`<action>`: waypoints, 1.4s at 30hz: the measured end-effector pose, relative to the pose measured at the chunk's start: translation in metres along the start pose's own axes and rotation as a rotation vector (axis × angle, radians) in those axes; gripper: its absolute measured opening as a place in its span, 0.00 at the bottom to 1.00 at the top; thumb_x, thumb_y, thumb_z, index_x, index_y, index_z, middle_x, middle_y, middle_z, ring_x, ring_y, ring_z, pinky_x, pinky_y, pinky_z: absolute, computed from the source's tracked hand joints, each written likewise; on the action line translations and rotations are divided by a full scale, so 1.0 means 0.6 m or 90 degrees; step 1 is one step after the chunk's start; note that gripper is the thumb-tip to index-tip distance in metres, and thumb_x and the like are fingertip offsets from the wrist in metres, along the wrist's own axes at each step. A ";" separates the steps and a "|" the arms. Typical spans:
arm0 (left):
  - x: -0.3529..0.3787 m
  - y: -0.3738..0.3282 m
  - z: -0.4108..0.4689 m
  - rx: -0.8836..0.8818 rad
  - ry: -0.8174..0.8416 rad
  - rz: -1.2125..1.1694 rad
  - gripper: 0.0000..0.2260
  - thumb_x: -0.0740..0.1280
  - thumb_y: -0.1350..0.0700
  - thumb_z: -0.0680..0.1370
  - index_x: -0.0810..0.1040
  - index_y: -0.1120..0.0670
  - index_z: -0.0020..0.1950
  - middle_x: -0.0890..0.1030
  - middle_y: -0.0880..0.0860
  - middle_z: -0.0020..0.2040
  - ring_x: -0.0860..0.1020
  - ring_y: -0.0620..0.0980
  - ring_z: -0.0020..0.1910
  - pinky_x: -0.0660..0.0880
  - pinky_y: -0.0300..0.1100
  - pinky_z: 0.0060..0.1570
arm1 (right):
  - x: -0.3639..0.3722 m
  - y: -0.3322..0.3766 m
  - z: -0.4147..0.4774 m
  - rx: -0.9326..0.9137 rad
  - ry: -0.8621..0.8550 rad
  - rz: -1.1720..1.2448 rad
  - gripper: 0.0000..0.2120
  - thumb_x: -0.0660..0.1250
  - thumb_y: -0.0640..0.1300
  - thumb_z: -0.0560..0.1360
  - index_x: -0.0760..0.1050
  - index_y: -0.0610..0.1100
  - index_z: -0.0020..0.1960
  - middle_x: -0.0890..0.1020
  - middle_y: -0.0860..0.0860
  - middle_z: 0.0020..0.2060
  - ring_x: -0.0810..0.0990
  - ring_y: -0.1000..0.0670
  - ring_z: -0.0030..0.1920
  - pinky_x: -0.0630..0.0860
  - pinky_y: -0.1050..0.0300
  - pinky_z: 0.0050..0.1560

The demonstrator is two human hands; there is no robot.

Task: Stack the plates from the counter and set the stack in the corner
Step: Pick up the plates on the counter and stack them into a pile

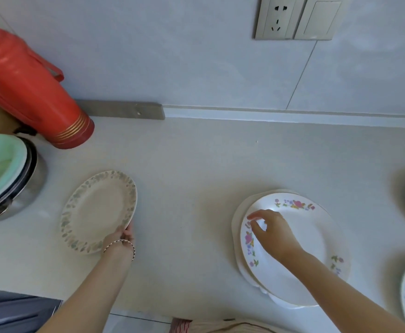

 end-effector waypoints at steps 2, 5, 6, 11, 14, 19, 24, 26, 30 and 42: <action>0.016 0.002 -0.025 -0.062 0.062 -0.132 0.14 0.50 0.66 0.81 0.68 0.58 0.40 0.77 0.52 0.57 0.76 0.45 0.64 0.65 0.27 0.16 | -0.007 -0.007 -0.001 0.023 -0.014 0.029 0.10 0.60 0.40 0.77 0.80 0.46 0.52 0.80 0.53 0.46 0.74 0.56 0.48 0.68 0.66 0.55; 0.035 0.011 -0.084 -0.123 0.090 -0.125 0.12 0.51 0.68 0.80 0.70 0.61 0.41 0.77 0.55 0.53 0.82 0.50 0.53 0.65 0.26 0.16 | -0.016 -0.008 -0.002 0.034 -0.016 0.086 0.09 0.61 0.40 0.77 0.80 0.46 0.50 0.80 0.55 0.43 0.77 0.56 0.45 0.70 0.71 0.49; 0.044 0.017 -0.105 -0.127 0.120 -0.091 0.11 0.52 0.69 0.80 0.70 0.61 0.42 0.79 0.56 0.49 0.85 0.49 0.40 0.66 0.26 0.15 | -0.022 -0.005 -0.002 0.029 -0.022 0.107 0.09 0.61 0.41 0.77 0.80 0.46 0.51 0.80 0.55 0.42 0.77 0.56 0.45 0.69 0.73 0.46; 0.111 0.046 -0.222 -0.126 0.309 0.202 0.09 0.57 0.71 0.77 0.73 0.63 0.42 0.84 0.55 0.28 0.82 0.51 0.23 0.66 0.28 0.14 | -0.079 -0.003 -0.014 0.060 -0.088 0.323 0.12 0.58 0.45 0.79 0.70 0.47 0.61 0.80 0.52 0.40 0.80 0.54 0.40 0.76 0.57 0.45; 0.154 0.070 -0.270 -0.087 0.425 0.378 0.09 0.60 0.72 0.75 0.76 0.61 0.43 0.85 0.55 0.30 0.83 0.52 0.25 0.65 0.29 0.17 | -0.124 -0.037 -0.026 0.131 -0.132 0.374 0.21 0.56 0.52 0.79 0.61 0.50 0.70 0.80 0.49 0.46 0.79 0.47 0.42 0.76 0.52 0.46; 0.209 0.156 -0.310 -0.184 0.582 0.566 0.08 0.62 0.69 0.76 0.75 0.57 0.45 0.85 0.52 0.31 0.83 0.48 0.27 0.70 0.32 0.20 | -0.185 -0.138 -0.076 0.250 -0.234 0.301 0.22 0.64 0.51 0.75 0.68 0.45 0.67 0.79 0.43 0.50 0.77 0.48 0.39 0.74 0.56 0.40; 0.243 0.216 -0.300 -0.166 0.582 0.698 0.08 0.61 0.70 0.76 0.73 0.58 0.43 0.82 0.50 0.24 0.81 0.48 0.22 0.75 0.35 0.21 | -0.171 -0.211 -0.133 0.316 -0.263 0.232 0.26 0.69 0.49 0.72 0.67 0.45 0.68 0.82 0.41 0.51 0.77 0.46 0.39 0.74 0.54 0.41; 0.252 0.230 -0.292 -0.154 0.572 0.736 0.08 0.62 0.70 0.76 0.74 0.58 0.42 0.82 0.51 0.24 0.80 0.48 0.21 0.76 0.36 0.21 | -0.165 -0.227 -0.143 0.323 -0.285 0.237 0.26 0.69 0.49 0.72 0.67 0.44 0.68 0.82 0.41 0.53 0.76 0.45 0.40 0.74 0.53 0.43; 0.256 0.248 -0.280 -0.137 0.556 0.811 0.06 0.63 0.69 0.76 0.74 0.60 0.43 0.80 0.57 0.35 0.80 0.49 0.23 0.77 0.38 0.23 | -0.152 -0.248 -0.145 0.334 -0.284 0.233 0.27 0.68 0.51 0.73 0.66 0.46 0.69 0.81 0.40 0.54 0.77 0.46 0.37 0.74 0.55 0.37; 0.265 0.194 -0.271 0.284 0.481 1.211 0.18 0.56 0.45 0.77 0.70 0.54 0.33 0.75 0.52 0.28 0.77 0.54 0.29 0.76 0.42 0.36 | -0.121 -0.251 -0.129 0.320 -0.157 -0.192 0.32 0.49 0.65 0.75 0.53 0.52 0.74 0.80 0.49 0.41 0.77 0.47 0.36 0.72 0.59 0.31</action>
Point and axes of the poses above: each hand's wrist, its own z-axis towards the middle knuckle, its own x-axis out of the palm, y = z × x, the point moved 7 cm from there along z, towards the middle knuckle
